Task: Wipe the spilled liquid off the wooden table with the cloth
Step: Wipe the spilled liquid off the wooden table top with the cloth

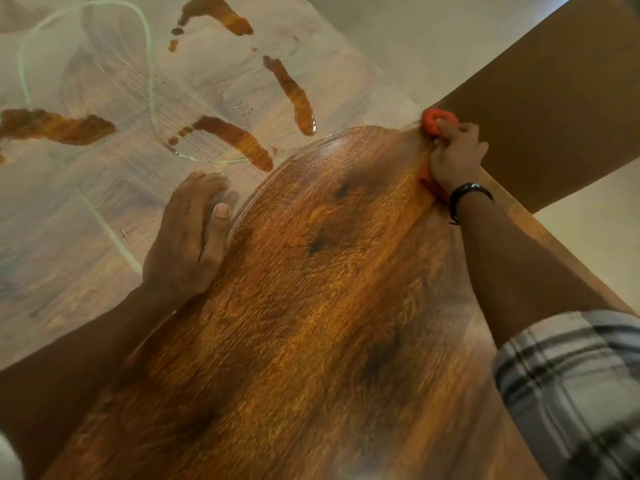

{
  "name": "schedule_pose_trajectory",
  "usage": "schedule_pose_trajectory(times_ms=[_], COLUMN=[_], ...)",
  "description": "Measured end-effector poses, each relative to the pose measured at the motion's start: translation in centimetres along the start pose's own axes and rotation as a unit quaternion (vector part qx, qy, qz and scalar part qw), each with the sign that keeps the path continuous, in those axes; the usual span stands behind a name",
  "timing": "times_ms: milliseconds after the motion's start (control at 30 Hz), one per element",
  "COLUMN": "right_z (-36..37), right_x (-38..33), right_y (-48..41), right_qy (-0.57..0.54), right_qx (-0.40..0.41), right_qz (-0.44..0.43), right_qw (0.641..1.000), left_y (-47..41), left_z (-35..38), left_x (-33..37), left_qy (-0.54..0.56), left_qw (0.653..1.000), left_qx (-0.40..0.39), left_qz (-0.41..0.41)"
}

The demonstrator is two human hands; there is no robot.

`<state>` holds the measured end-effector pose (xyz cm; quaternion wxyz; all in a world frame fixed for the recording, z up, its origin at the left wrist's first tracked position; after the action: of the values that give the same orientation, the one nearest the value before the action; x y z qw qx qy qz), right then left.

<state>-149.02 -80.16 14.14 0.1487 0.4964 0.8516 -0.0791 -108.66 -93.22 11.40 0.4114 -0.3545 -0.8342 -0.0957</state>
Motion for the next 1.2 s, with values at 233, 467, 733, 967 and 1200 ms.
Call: schedule_pose_trajectory(times_ms=[233, 467, 733, 967, 1200], right_z=[5.4, 2.8, 3.5, 7.6, 0.9], right_x=[-11.9, -7.3, -9.6, -15.3, -1.1], right_y=[17.9, 6.0, 5.5, 29.0, 8.0], right_qy=[-0.022, -0.026, -0.029, -0.03, 0.017], right_qx=[-0.12, -0.073, -0.038, -0.196, -0.048], right_qz=[-0.334, -0.26, -0.162, -0.461, -0.187], right_qw=[0.934, 0.962, 0.986, 0.865, 0.981], left_y=[-0.1, -0.1, -0.2, -0.1, -0.1], left_z=[-0.1, -0.1, -0.2, -0.2, 0.0], left_x=[0.1, 0.4, 0.4, 0.1, 0.0], left_qy=[-0.009, -0.013, -0.005, 0.006, 0.005], left_qw=[1.0, 1.0, 0.999, 0.999, 0.999], left_qx=[-0.001, 0.004, 0.015, 0.019, 0.009], left_qz=[0.004, 0.025, 0.028, 0.037, 0.036])
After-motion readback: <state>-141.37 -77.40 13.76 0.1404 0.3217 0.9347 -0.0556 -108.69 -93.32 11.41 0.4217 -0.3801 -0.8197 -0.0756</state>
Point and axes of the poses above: each hand's wrist, its own y-axis away from the middle knuckle, its own z-axis out of the palm, x = y × z, the point moved 7 cm from there along -y, towards the middle knuckle, and after that the axes turned 1 degree about -y, right-handed, at the moved point
